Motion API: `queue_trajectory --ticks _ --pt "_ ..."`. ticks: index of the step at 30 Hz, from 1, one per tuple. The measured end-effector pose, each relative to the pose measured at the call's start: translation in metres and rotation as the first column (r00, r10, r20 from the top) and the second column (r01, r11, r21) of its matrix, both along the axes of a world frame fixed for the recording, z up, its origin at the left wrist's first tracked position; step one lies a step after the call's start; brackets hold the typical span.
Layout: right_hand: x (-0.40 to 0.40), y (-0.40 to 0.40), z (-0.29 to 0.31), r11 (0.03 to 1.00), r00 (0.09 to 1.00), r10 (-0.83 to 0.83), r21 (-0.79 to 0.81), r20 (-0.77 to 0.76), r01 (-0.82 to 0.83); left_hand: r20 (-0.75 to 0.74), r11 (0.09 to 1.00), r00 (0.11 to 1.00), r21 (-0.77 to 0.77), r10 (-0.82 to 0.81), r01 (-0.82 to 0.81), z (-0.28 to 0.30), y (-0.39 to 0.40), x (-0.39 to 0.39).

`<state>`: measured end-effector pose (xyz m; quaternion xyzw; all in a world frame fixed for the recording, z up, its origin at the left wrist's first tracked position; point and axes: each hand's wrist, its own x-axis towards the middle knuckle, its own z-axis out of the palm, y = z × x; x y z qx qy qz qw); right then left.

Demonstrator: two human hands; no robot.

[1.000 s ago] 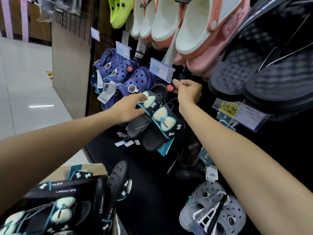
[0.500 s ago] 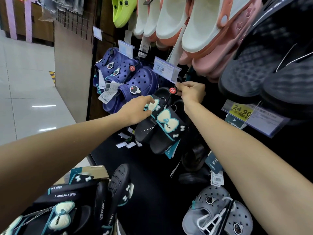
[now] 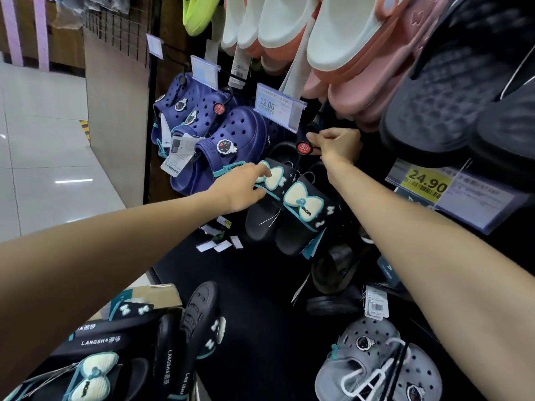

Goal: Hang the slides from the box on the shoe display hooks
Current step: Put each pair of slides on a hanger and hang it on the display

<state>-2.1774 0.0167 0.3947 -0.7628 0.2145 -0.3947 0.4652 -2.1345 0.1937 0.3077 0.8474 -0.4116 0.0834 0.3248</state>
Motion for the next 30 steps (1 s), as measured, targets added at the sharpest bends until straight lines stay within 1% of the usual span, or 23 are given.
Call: queue_trajectory --ticks 7,13,21,24,30 --pt "0.009 -0.014 -0.003 0.998 0.999 0.041 0.048 0.036 -0.043 -0.031 1.0 1.0 0.013 0.003 -0.002 -0.009 -0.007 0.009" --pt "0.01 -0.013 -0.002 0.996 0.994 0.055 0.068 0.093 -0.062 -0.021 1.0 1.0 0.022 -0.004 0.004 -0.012 -0.006 0.014" --pt "0.008 -0.009 -0.002 0.992 0.993 0.104 0.07 0.062 -0.108 -0.001 0.999 0.999 -0.018 0.038 -0.038 -0.004 -0.004 0.019" --pt "0.007 -0.013 -0.008 0.995 0.996 0.075 0.061 0.051 -0.079 0.003 1.0 1.0 -0.005 0.023 -0.022 -0.007 -0.003 0.019" --pt "0.008 -0.026 -0.012 1.0 0.999 -0.024 -0.014 0.032 0.024 0.011 1.0 1.0 0.01 0.017 -0.017 -0.01 -0.005 0.014"
